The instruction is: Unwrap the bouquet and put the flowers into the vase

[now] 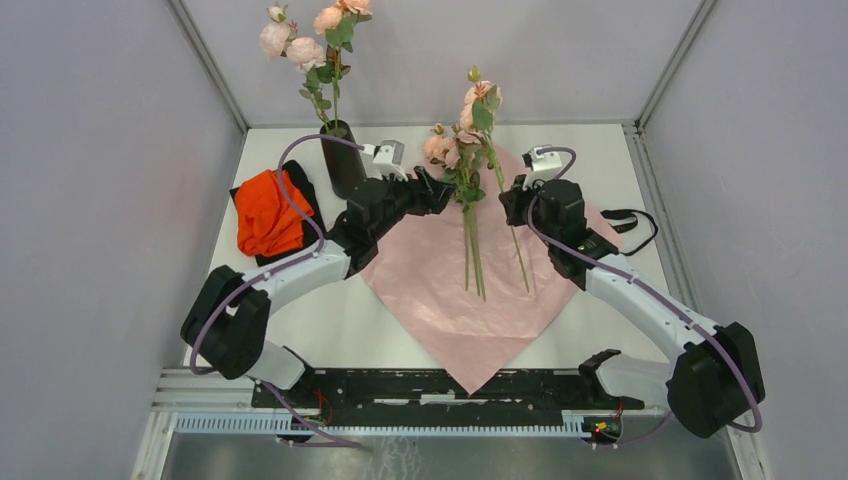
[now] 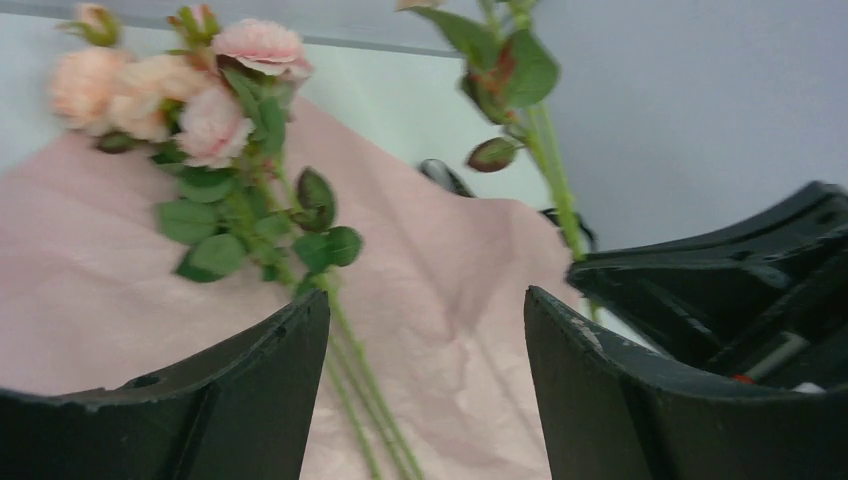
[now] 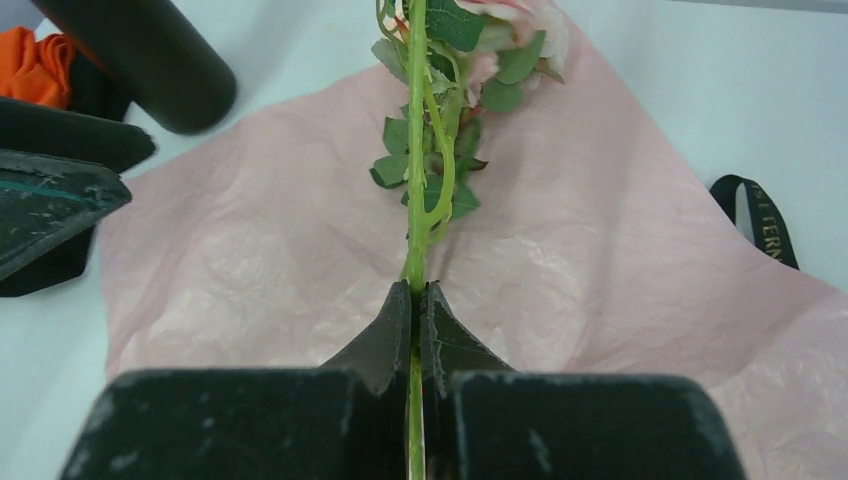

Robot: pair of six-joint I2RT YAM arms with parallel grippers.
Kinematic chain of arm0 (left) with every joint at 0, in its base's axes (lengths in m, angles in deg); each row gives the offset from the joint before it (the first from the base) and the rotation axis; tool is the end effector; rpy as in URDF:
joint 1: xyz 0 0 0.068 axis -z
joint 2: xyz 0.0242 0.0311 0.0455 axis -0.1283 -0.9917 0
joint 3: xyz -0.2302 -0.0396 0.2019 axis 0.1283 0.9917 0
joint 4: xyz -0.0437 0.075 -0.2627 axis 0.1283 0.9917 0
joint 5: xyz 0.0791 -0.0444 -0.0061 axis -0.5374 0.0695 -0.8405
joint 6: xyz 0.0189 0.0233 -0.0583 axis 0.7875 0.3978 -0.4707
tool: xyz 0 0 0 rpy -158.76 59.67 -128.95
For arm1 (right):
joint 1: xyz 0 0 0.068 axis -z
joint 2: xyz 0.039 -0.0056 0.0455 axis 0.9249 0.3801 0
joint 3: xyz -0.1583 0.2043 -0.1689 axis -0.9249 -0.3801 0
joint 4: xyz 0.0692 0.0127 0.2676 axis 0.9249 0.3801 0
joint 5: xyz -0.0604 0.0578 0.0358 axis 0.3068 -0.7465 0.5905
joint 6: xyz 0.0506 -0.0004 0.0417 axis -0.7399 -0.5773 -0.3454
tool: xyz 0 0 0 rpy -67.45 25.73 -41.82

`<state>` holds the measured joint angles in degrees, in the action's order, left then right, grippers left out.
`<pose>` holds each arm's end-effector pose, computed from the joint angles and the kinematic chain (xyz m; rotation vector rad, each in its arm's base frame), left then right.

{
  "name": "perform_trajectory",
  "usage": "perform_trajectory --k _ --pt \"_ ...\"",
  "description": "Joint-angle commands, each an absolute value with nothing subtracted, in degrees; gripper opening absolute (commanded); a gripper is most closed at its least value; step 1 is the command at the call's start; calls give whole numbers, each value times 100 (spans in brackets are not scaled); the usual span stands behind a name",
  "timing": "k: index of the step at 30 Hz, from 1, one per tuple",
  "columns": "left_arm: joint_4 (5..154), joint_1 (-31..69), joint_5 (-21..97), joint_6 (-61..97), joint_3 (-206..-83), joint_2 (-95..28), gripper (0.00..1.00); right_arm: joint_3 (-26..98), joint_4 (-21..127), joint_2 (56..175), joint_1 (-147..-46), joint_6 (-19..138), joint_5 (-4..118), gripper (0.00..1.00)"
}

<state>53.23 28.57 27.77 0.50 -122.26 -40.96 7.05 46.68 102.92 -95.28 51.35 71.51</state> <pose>0.2930 -0.2103 0.3098 0.0745 1.7200 -0.8283 0.2651 0.1319 0.3171 -0.1191 1.8703 0.4072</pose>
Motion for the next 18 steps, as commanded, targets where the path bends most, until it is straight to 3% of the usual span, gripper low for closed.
perform_trajectory --k 1,9,15,18 --pt "3659 2845 4323 -1147 -12482 -4485 77 558 4556 10073 -9548 5112 6554 0" --pt "1588 2858 5349 -2311 -12604 -5567 77 623 4574 9943 -10072 5310 6699 0" --pt "1838 2979 5225 -2145 -12677 -5880 73 689 4561 9935 -10228 5307 6702 0" --pt "1806 2982 5198 -2185 -12658 -5965 64 702 4565 9901 -10238 5310 6693 0"
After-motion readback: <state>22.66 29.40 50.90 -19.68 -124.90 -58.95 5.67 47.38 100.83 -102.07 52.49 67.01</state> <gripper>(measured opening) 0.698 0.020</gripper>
